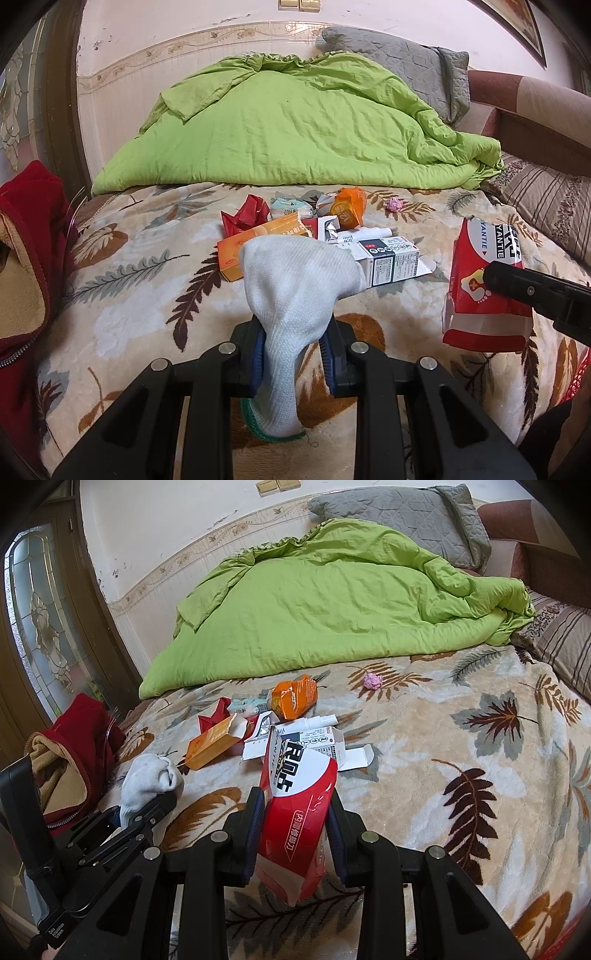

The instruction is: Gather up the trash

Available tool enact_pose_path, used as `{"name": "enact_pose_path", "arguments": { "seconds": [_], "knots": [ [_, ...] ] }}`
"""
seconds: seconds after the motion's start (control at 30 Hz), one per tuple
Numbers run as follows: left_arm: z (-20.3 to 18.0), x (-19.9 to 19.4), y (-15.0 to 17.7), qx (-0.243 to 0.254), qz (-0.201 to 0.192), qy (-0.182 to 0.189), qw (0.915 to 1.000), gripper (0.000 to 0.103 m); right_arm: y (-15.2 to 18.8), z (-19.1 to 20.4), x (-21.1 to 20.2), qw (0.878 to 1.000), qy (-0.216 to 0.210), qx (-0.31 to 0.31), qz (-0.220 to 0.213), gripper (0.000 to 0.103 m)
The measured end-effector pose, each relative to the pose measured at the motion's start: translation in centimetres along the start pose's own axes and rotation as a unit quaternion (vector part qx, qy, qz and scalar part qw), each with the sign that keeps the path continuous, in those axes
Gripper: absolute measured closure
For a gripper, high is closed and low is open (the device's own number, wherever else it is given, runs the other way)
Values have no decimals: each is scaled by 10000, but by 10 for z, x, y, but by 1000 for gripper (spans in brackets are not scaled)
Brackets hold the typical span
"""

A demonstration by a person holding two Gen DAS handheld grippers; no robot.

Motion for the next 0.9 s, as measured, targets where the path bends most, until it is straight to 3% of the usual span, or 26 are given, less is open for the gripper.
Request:
{"name": "enact_pose_path", "arguments": {
  "seconds": [0.57, 0.9],
  "knots": [
    [-4, 0, -1, -46, 5, 75, 10000, 79, 0, 4, 3, 9999, -100, 103, 24, 68],
    [-16, -10, 0, 66, -40, 478, 9988, 79, -2, -11, -9, 9982, -241, 546, -72, 68]
  ]
}}
Point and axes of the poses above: each gripper's, at about its wrist camera, not at the fingertips, and x roughly the way its jaws point, z to its left, y to its underside, the point moved 3 cm from there along x, roughly the way its jaws point, and after that the axes turned 5 degrees about -x, right-handed, at the moved point
